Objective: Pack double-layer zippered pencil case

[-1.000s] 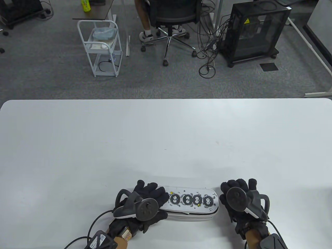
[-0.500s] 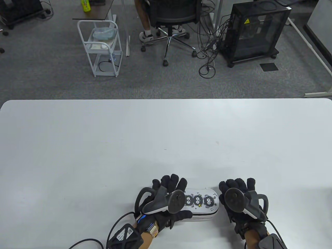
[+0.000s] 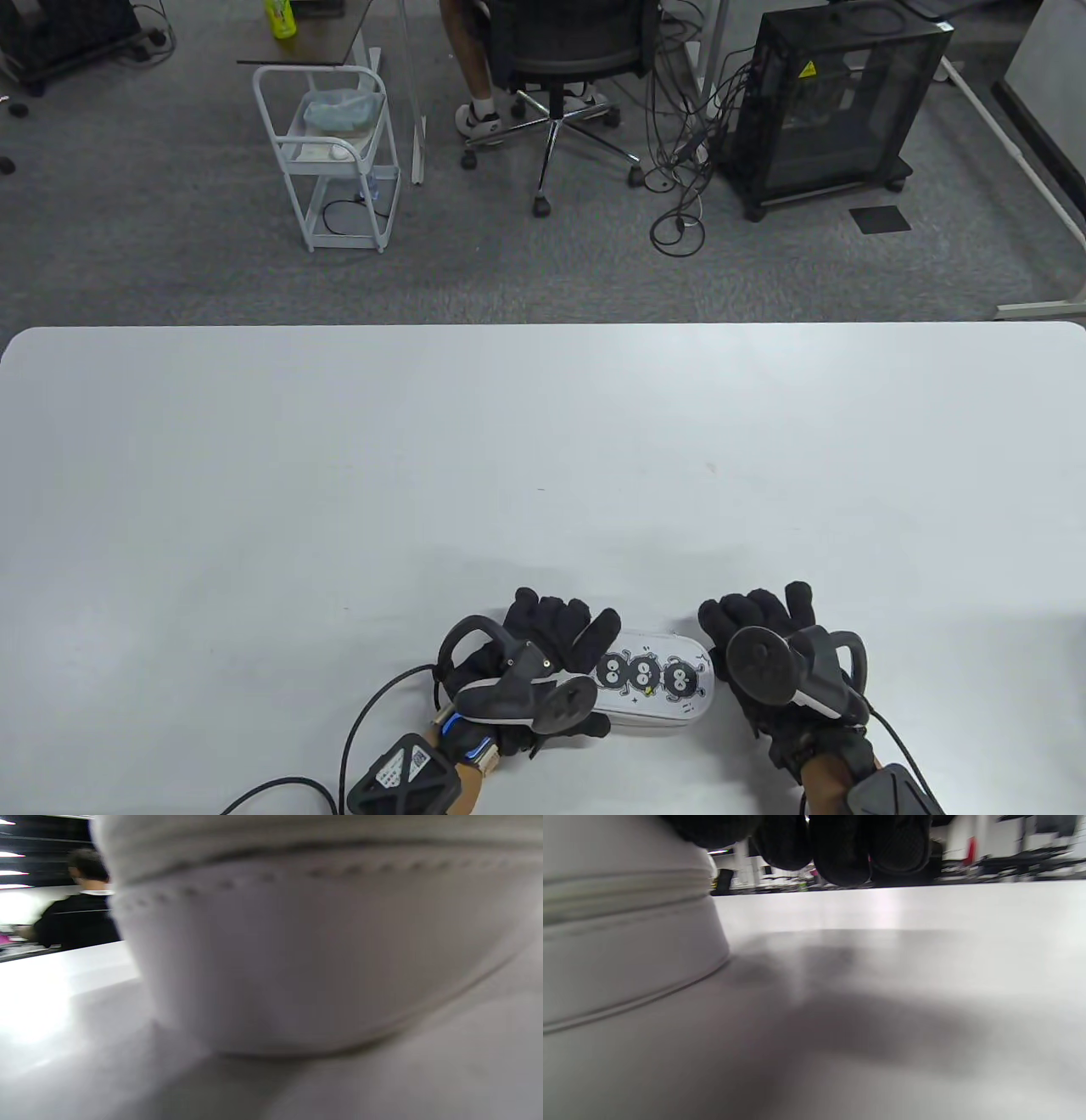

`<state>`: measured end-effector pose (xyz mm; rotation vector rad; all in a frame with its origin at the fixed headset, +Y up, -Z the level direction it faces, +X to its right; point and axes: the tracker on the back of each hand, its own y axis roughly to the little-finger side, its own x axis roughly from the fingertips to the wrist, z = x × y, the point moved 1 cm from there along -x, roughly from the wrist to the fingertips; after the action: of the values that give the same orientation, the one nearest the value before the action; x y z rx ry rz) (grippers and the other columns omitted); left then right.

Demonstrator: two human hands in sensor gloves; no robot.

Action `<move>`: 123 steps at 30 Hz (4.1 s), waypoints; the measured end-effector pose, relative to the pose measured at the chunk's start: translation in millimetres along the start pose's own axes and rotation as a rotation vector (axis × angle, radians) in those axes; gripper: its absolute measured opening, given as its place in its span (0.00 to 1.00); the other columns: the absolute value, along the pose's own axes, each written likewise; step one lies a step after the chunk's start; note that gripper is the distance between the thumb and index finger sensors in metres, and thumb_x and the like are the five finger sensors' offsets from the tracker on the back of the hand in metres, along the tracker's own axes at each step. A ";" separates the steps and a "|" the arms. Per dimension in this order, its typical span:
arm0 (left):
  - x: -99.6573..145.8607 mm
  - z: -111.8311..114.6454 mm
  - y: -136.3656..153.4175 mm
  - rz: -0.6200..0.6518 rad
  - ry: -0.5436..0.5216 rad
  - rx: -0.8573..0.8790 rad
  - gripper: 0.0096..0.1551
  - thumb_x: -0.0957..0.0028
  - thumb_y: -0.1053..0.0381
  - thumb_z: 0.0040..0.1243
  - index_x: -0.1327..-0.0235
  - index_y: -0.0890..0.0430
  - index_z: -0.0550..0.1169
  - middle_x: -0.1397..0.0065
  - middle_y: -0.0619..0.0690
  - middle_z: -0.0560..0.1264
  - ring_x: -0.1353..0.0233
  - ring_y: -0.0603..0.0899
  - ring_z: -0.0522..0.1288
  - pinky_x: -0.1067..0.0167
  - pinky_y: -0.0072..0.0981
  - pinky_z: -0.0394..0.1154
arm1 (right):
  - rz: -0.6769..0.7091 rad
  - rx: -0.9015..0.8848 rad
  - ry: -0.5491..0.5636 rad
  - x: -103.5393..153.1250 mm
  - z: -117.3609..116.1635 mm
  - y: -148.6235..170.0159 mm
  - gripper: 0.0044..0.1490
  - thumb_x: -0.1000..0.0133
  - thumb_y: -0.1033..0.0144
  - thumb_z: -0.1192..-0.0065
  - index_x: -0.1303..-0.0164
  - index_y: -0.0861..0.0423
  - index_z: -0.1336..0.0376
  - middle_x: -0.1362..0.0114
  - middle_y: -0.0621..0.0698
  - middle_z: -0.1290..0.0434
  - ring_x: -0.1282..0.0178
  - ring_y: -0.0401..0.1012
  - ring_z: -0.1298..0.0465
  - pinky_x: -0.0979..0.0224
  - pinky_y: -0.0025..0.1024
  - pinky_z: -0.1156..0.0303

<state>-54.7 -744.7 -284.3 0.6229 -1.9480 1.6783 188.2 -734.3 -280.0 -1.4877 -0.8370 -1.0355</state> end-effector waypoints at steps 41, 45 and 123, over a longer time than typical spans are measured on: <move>1.9 1.0 38.4 -0.415 0.067 -0.008 0.63 0.69 0.07 0.41 0.24 0.41 0.52 0.23 0.52 0.67 0.32 0.62 0.77 0.48 0.49 0.80 | 0.054 0.079 0.105 -7.8 -8.2 -42.7 0.30 0.54 0.56 0.42 0.50 0.62 0.30 0.54 0.49 0.19 0.48 0.48 0.20 0.26 0.53 0.38; 2.8 1.1 30.5 -0.423 0.045 -0.015 0.62 0.65 0.08 0.42 0.24 0.44 0.52 0.23 0.53 0.67 0.32 0.63 0.77 0.50 0.51 0.80 | 0.019 0.148 0.126 -10.3 -11.9 -61.4 0.30 0.54 0.56 0.41 0.55 0.66 0.29 0.59 0.48 0.18 0.53 0.47 0.19 0.29 0.51 0.35; 5.9 -3.7 16.0 -0.433 0.082 0.047 0.60 0.61 0.13 0.40 0.23 0.49 0.54 0.20 0.58 0.64 0.23 0.70 0.68 0.30 0.64 0.64 | 0.067 0.046 0.086 -5.2 -11.8 -64.8 0.37 0.52 0.43 0.43 0.50 0.62 0.29 0.53 0.47 0.17 0.47 0.48 0.19 0.29 0.52 0.36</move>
<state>-69.0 -738.9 -292.4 0.9040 -1.5802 1.4530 125.2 -735.0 -260.4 -1.4131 -0.7406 -1.0169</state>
